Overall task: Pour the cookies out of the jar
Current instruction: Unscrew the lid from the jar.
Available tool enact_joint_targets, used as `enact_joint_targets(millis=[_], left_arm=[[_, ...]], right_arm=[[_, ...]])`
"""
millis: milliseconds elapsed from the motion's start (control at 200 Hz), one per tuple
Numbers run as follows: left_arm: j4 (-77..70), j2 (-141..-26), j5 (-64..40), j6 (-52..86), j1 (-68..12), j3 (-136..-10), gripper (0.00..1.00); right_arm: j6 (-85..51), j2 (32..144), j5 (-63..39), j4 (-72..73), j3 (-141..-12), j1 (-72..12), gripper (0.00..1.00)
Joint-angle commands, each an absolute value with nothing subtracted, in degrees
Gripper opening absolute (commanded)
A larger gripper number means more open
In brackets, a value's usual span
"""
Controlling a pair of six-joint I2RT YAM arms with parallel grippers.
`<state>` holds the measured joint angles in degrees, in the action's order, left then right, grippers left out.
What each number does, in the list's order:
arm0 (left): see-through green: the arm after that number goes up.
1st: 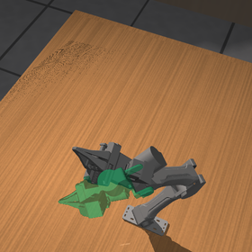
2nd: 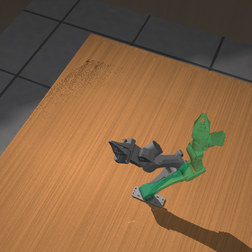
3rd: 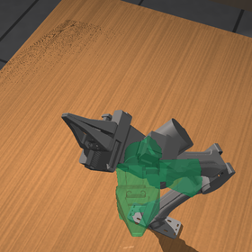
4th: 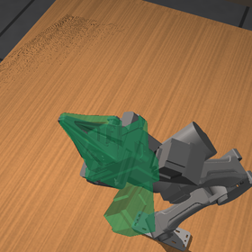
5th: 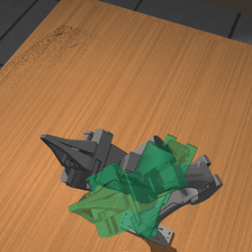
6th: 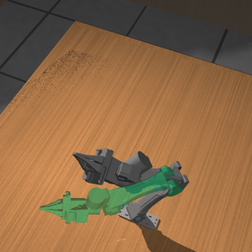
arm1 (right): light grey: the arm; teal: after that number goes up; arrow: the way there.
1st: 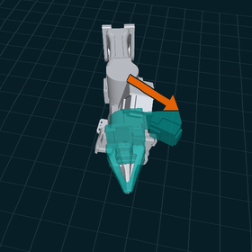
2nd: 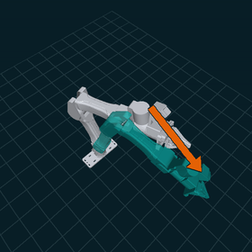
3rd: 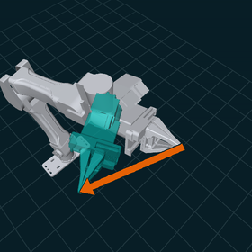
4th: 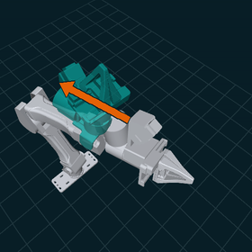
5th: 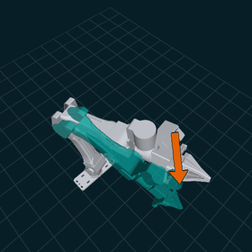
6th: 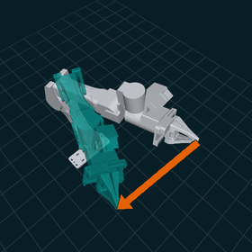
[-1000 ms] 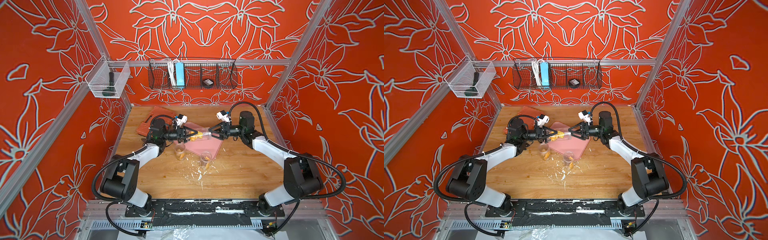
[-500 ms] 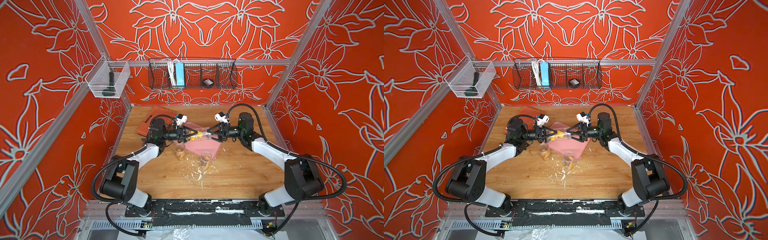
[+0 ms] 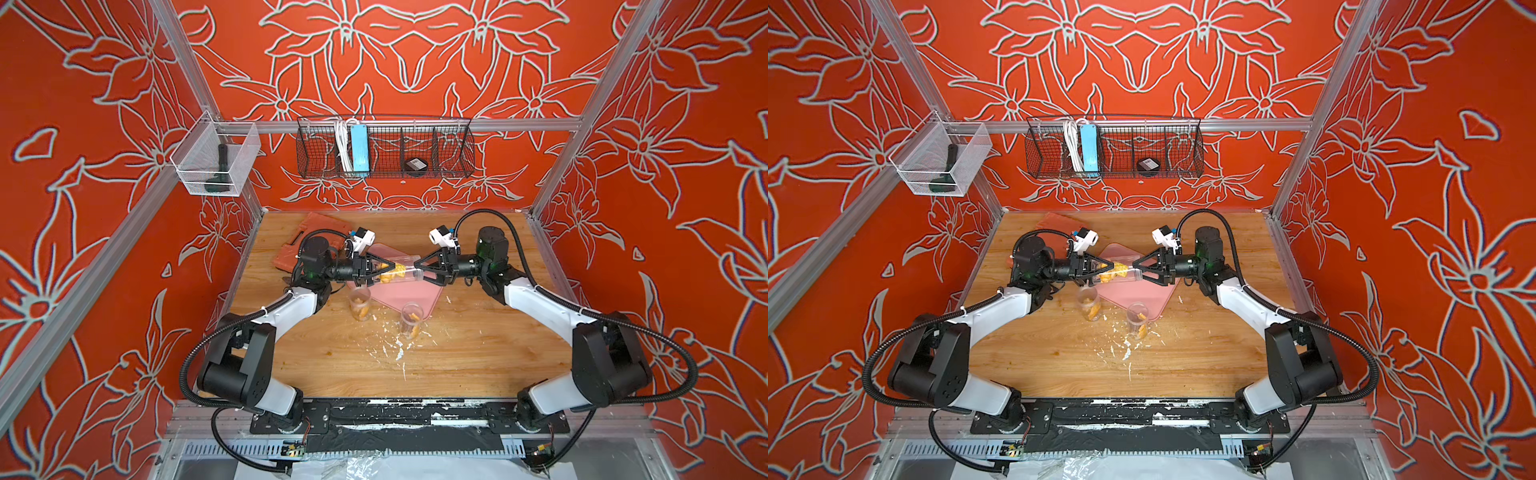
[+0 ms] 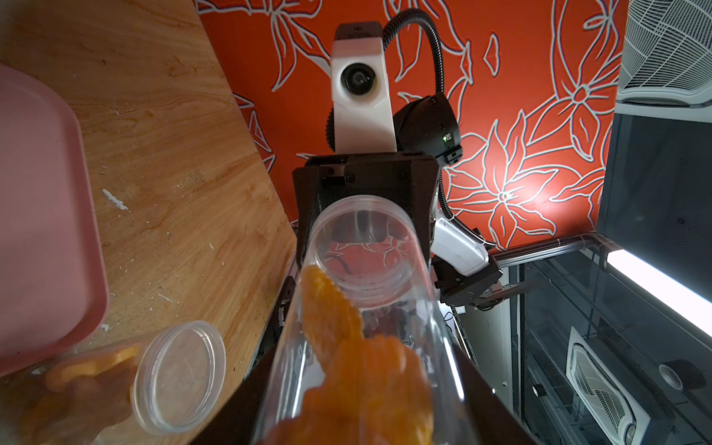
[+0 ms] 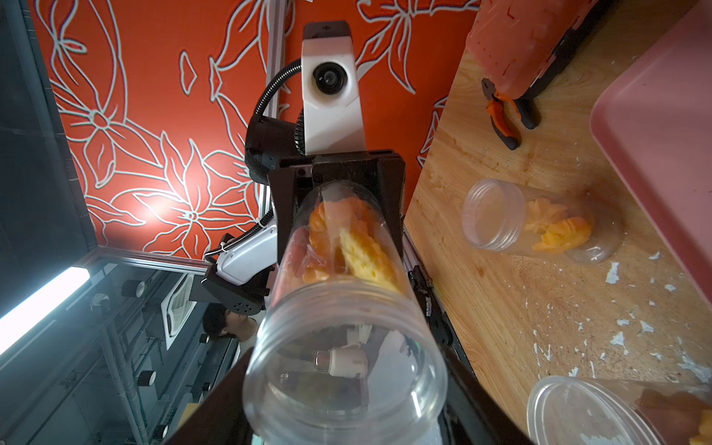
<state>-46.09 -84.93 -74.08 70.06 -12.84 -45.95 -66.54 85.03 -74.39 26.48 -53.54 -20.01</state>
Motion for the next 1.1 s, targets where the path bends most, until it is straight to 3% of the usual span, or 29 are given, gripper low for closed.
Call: enact_joint_targets(millis=[0, 330, 591, 871, 1096], left_arm=[[-47.5, -83.4, -74.4, 70.2, -12.6, -46.3, 0.46], [-47.9, -83.8, -74.6, 71.0, -12.5, -46.4, 0.46], [-50.1, -84.5, -74.6, 73.2, -12.5, -46.7, 0.46], [-50.0, -84.5, -74.7, 73.3, -12.5, -46.8, 0.45], [-50.2, -85.0, -74.7, 73.5, -12.5, -47.1, 0.45]], right_arm=[[-64.8, 83.5, -76.2, 28.5, -53.1, -20.1, 0.57], [-51.5, 85.0, -79.6, 29.3, -55.1, -18.1, 0.53], [-38.2, 87.8, -81.6, 23.8, -58.1, -17.6, 0.43], [-29.2, 89.7, -81.1, 24.7, -60.2, -17.2, 0.39], [-16.5, 89.5, -79.5, 19.6, -61.1, -17.1, 0.29]])
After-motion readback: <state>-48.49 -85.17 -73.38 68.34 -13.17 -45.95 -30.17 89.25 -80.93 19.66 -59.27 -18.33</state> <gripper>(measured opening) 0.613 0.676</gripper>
